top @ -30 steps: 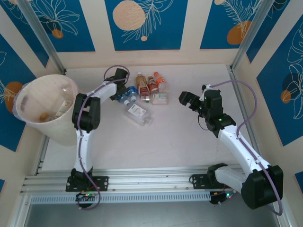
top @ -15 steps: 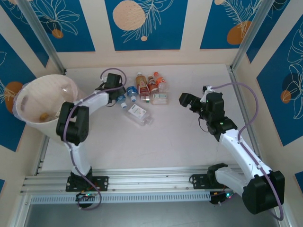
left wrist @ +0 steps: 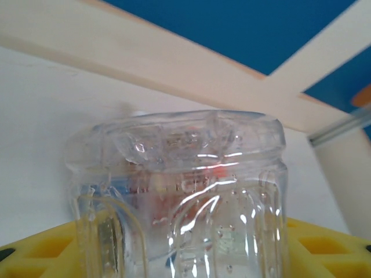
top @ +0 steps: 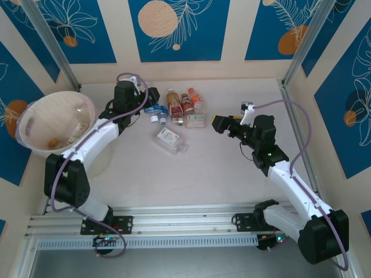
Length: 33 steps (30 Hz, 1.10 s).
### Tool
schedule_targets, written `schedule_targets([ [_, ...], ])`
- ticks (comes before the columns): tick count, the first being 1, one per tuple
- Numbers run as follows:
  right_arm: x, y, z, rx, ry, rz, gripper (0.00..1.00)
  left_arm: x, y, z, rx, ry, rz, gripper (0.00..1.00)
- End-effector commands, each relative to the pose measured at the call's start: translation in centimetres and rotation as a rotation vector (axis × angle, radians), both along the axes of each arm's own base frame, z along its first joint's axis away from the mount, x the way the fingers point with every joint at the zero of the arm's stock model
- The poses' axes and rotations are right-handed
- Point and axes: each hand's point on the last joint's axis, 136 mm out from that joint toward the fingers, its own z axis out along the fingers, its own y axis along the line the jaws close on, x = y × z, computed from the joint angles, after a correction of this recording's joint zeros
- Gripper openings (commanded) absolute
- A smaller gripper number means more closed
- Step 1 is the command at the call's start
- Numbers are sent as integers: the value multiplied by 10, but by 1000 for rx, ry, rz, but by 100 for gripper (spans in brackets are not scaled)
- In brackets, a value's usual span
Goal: Put the plastic bottles in the bin
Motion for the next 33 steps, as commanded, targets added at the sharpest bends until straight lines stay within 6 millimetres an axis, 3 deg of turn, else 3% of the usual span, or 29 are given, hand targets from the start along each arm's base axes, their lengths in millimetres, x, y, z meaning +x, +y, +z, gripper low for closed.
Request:
schedule_targets([
  [1, -4, 12, 11, -5, -61, 66, 99, -27, -13, 45, -69, -101, -122, 40],
  [7, -5, 21, 13, -15, -77, 104, 99, -73, 5, 123, -64, -307, -123, 41],
  [12, -10, 33, 20, -17, -113, 163, 99, -104, 50, 156, 69, -402, 40, 41],
  [14, -11, 37, 21, -24, -121, 179, 99, -114, 77, 162, 145, -419, 154, 41],
  [21, -7, 48, 20, -40, -113, 203, 99, -137, 136, 175, 343, -431, 396, 41],
  [24, -5, 51, 18, -47, -108, 211, 100, -144, 176, 178, 487, -388, 592, 40],
  [27, -4, 55, 15, -53, -102, 216, 99, -147, 209, 173, 616, -321, 727, 41],
  [33, 0, 58, 16, -77, -104, 222, 100, -149, 246, 152, 736, -163, 822, 42],
])
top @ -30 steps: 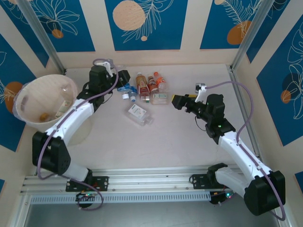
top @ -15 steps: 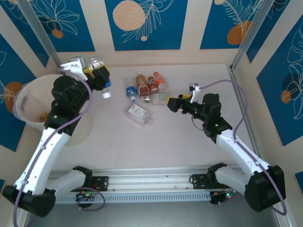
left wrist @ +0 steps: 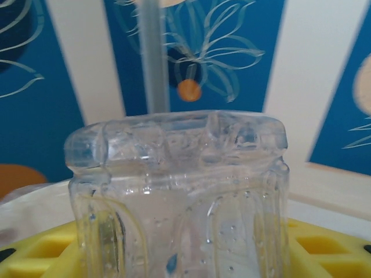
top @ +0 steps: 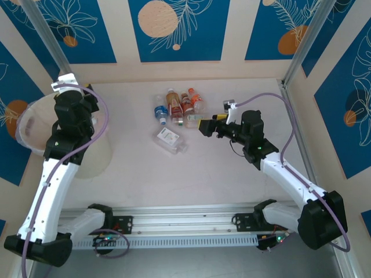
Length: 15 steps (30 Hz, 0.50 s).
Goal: Put the plastic bottles in the bin
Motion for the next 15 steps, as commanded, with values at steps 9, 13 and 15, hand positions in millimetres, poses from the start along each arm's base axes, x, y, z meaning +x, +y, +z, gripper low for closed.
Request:
schedule_targets([
  [9, 9, 13, 20, -8, -52, 34, 99, -41, 97, -38, 44, 233, 415, 42],
  [13, 9, 16, 19, -12, -44, 42, 100, -40, 112, -58, 23, 292, 461, 42],
  [15, 9, 17, 18, -14, -40, 42, 100, -38, 112, -67, -7, 300, 460, 43],
])
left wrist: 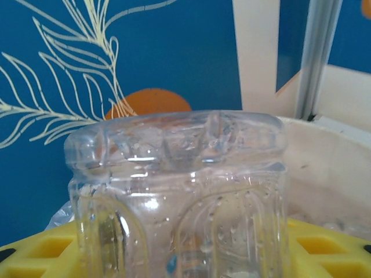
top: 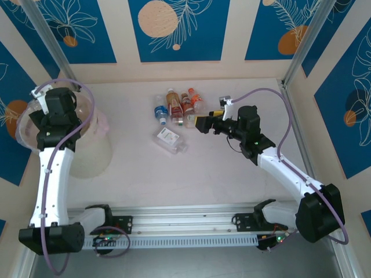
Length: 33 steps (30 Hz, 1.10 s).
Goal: Put the plastic bottles in the bin
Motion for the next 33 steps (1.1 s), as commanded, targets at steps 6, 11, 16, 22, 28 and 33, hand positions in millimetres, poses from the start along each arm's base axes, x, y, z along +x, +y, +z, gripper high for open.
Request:
schedule_targets([
  [6, -1, 6, 9, -7, -22, 18, 99, -10, -4, -36, -174, -43, 44, 63],
  [11, -1, 6, 4, -16, -16, 16, 100, -22, -3, -40, -204, -79, 88, 91],
  [16, 1, 6, 0, -29, -10, 14, 100, -28, -3, -20, -198, -128, 86, 98],
  [22, 5, 3, -9, -37, 9, -12, 100, -15, -22, -9, -262, -165, -35, 100],
  [28, 20, -12, -20, -70, 50, -138, 99, 11, -62, 5, -294, -204, -201, 100],
  [33, 40, -34, -48, -107, 180, -269, 99, 39, -116, 17, -265, -195, -376, 100],
])
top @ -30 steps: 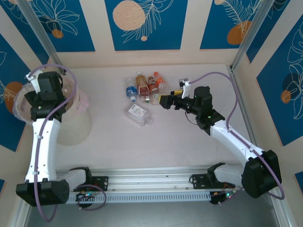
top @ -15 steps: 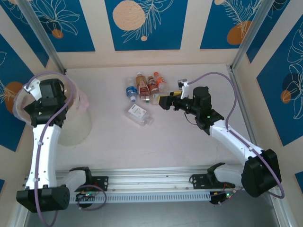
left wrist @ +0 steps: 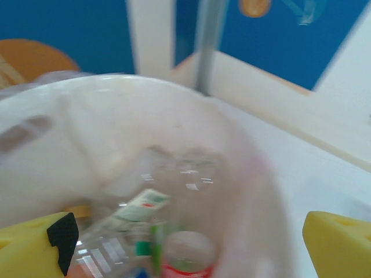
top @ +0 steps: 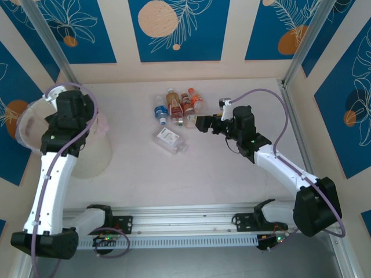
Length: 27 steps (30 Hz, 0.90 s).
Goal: Put the plastic bottles in the bin
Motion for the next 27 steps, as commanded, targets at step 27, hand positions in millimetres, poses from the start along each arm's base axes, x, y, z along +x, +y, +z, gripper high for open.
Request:
schedule_targets([
  [27, 92, 10, -131, -759, 49, 676, 96, 29, -197, -40, -313, -15, -948, 100],
])
